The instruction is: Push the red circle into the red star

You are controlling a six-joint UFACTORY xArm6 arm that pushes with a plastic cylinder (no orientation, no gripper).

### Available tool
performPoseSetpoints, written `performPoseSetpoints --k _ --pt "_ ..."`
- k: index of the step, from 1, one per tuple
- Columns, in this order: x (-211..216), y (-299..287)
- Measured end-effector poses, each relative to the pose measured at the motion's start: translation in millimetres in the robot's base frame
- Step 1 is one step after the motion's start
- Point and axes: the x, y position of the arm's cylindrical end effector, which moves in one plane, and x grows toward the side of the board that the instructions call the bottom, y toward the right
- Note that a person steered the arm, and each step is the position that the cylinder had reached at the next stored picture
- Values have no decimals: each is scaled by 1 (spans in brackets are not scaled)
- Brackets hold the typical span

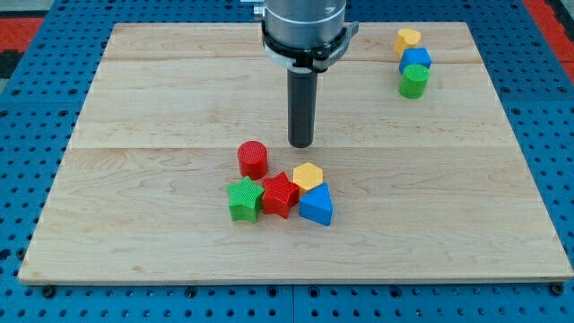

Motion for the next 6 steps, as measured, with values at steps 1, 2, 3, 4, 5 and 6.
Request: performPoseSetpoints --k 1,2,3,4,5,6 --pt "4 -68" --pt "41 -50" --pt "40 -23" --pt "-4 4" --pt "-10 119" --pt "14 191"
